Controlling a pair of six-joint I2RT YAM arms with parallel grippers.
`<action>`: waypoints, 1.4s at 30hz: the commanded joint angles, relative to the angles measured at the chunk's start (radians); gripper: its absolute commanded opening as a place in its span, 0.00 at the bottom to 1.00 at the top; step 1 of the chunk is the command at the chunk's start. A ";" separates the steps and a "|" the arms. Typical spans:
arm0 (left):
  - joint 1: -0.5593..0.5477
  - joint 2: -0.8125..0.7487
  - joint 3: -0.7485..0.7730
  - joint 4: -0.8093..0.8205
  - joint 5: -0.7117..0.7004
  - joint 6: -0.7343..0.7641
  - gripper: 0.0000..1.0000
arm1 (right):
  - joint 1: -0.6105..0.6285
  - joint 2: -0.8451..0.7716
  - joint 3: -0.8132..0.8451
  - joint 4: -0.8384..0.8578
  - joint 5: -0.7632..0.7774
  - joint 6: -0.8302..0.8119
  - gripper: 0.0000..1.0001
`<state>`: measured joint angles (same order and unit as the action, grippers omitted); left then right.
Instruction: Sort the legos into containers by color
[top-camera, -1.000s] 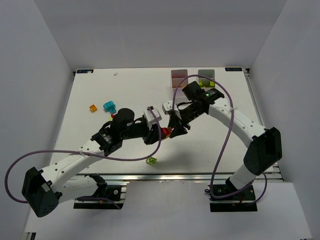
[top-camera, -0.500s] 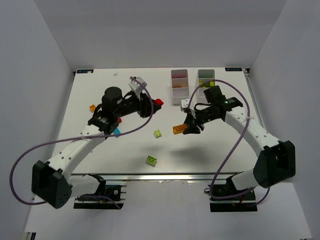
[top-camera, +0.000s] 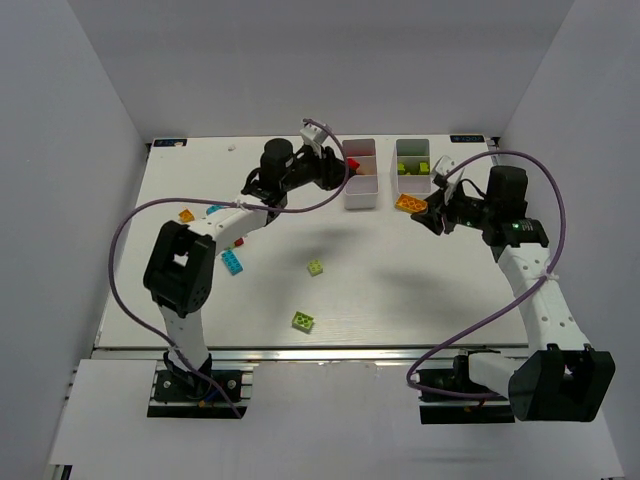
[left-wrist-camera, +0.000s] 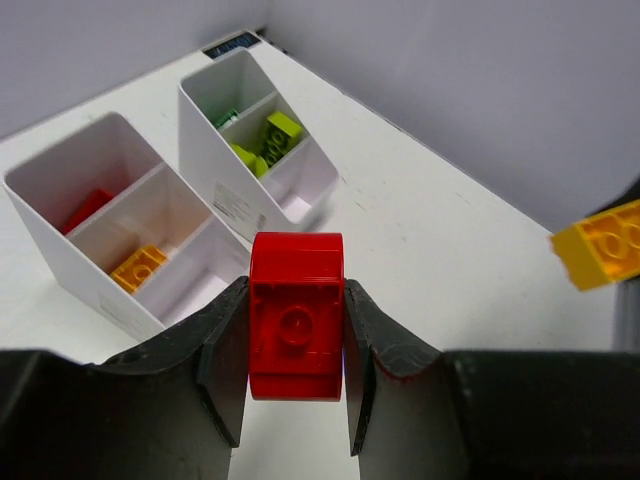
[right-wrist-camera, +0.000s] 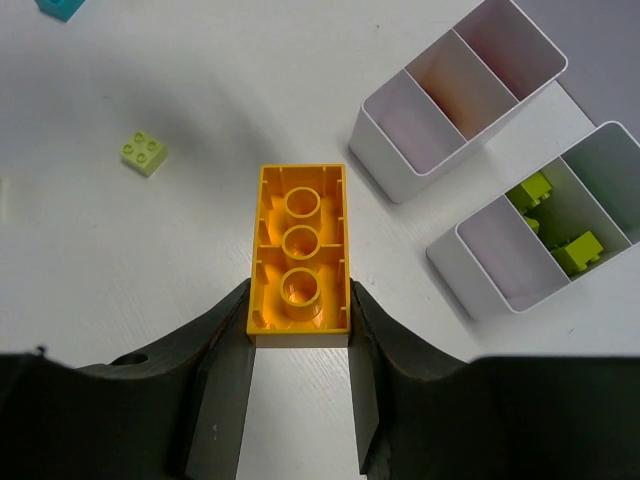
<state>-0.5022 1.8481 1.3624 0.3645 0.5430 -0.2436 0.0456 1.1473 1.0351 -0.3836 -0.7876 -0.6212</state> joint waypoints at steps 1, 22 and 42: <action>0.002 0.046 0.075 0.181 -0.044 0.036 0.00 | -0.012 -0.008 -0.006 0.071 -0.021 0.064 0.00; 0.007 0.583 0.593 0.504 -0.209 0.040 0.00 | -0.016 -0.023 -0.041 0.109 -0.058 0.080 0.00; 0.034 0.735 0.727 0.406 -0.235 0.058 0.00 | -0.021 -0.046 -0.044 0.160 -0.088 0.161 0.00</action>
<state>-0.4675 2.5874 2.0464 0.7818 0.3172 -0.1776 0.0273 1.1244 0.9722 -0.2672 -0.8482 -0.4831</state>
